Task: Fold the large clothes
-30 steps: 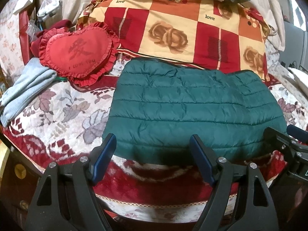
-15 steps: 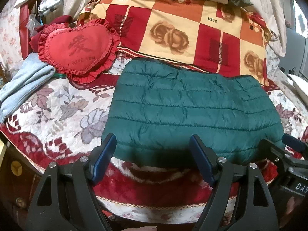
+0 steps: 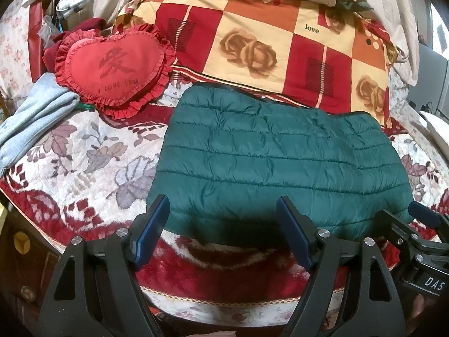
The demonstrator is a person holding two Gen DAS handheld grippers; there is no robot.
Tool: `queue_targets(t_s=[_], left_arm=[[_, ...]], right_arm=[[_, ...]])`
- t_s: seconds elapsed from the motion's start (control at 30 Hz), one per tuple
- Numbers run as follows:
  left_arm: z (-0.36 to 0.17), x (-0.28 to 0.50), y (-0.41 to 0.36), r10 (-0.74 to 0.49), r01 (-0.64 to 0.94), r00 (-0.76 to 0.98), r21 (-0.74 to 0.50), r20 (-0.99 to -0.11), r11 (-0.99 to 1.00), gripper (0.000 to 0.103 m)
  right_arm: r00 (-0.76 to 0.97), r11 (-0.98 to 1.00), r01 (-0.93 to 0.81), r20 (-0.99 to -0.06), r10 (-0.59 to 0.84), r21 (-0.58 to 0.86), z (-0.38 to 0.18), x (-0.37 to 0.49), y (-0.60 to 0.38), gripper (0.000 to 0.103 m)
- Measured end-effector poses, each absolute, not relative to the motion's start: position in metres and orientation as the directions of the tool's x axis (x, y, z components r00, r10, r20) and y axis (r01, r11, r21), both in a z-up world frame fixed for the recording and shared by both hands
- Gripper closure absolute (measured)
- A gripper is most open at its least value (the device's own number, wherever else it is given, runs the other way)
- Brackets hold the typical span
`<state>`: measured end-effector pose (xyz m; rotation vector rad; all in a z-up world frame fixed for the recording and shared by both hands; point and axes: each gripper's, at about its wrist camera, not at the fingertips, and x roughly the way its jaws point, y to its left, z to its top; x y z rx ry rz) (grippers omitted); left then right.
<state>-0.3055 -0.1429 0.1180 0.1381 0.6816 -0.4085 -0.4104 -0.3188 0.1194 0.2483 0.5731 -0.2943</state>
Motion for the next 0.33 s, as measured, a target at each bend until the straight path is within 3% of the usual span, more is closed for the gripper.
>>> queue_targets(t_s=[0.33], left_arm=[[0.1112, -0.2969, -0.1466, -0.325, 0.422, 0.695, -0.002, -0.641, 0.906, 0.024]], right_arm=[[0.796, 0.927, 0.345, -0.570, -0.205, 0.148, 0.1147, -0.4070, -0.3261, 0.005]])
